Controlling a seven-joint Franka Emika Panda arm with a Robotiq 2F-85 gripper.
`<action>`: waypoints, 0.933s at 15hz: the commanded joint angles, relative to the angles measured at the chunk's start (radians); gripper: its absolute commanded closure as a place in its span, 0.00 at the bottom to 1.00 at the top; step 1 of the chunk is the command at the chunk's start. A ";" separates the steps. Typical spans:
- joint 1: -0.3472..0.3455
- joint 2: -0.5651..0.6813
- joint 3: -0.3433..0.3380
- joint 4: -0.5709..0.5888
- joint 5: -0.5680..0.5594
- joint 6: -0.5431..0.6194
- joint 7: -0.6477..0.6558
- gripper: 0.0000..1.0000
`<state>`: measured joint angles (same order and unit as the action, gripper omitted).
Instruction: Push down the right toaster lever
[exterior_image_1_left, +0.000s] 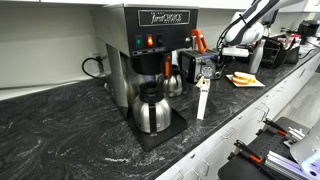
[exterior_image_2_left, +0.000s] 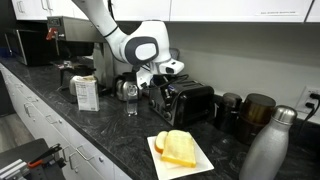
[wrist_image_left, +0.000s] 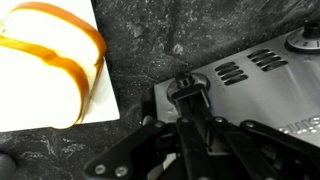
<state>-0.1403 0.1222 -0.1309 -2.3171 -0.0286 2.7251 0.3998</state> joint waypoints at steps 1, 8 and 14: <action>0.033 0.079 0.028 -0.007 0.076 0.034 -0.033 0.56; 0.098 0.096 0.040 -0.024 0.049 0.041 0.017 0.01; 0.157 0.105 0.009 -0.029 0.014 0.046 0.058 0.00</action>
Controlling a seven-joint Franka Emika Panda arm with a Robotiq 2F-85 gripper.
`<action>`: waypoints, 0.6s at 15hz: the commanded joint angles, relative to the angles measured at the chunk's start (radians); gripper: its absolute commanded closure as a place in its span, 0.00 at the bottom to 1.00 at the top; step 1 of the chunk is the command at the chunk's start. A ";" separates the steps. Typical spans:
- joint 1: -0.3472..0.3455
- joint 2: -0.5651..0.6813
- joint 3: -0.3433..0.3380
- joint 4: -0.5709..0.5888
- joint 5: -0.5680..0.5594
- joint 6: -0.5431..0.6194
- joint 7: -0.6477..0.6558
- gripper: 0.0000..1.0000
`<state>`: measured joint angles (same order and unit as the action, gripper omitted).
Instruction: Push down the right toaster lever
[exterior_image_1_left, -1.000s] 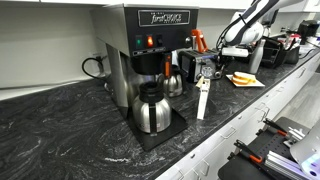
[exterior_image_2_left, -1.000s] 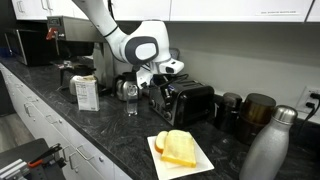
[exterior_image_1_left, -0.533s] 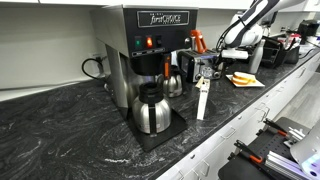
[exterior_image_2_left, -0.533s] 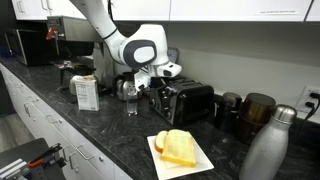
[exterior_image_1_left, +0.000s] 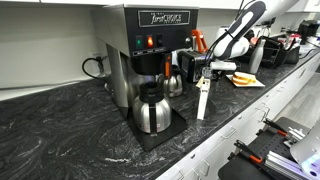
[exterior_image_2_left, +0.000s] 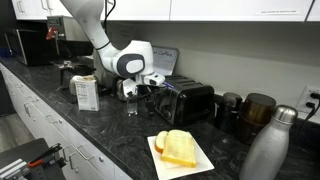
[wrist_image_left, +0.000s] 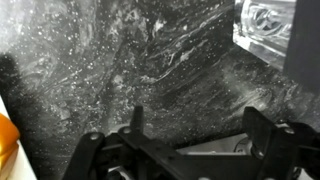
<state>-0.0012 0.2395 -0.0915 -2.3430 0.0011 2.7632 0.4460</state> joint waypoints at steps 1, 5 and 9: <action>0.019 -0.018 -0.039 -0.004 -0.024 0.000 0.014 0.00; 0.010 -0.009 -0.033 0.003 0.001 -0.002 -0.007 0.00; 0.012 -0.010 -0.033 0.003 0.000 -0.002 -0.006 0.00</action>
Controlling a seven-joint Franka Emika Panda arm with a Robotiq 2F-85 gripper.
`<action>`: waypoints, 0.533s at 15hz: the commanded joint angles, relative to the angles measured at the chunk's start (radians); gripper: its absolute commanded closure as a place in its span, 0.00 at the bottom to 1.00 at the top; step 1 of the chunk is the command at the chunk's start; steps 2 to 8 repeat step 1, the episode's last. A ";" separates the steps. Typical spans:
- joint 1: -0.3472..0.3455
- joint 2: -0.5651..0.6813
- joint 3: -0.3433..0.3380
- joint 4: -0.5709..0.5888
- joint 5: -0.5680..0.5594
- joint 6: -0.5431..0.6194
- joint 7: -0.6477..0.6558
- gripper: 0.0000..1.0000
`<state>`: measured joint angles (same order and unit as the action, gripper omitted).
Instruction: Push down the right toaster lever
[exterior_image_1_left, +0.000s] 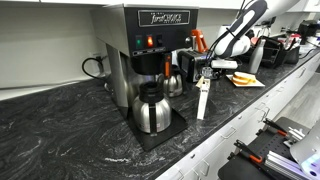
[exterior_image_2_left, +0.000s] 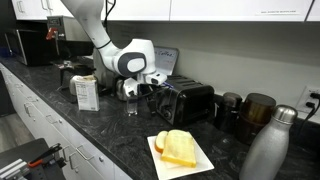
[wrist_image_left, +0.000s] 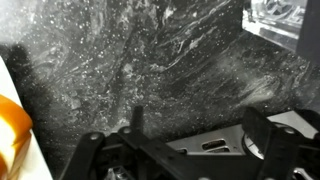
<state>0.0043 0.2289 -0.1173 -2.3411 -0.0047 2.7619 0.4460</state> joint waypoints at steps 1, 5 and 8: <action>0.007 0.001 -0.007 0.001 0.006 -0.001 -0.006 0.00; 0.007 0.001 -0.007 0.001 0.006 -0.001 -0.006 0.00; 0.007 0.001 -0.007 0.001 0.006 -0.001 -0.006 0.00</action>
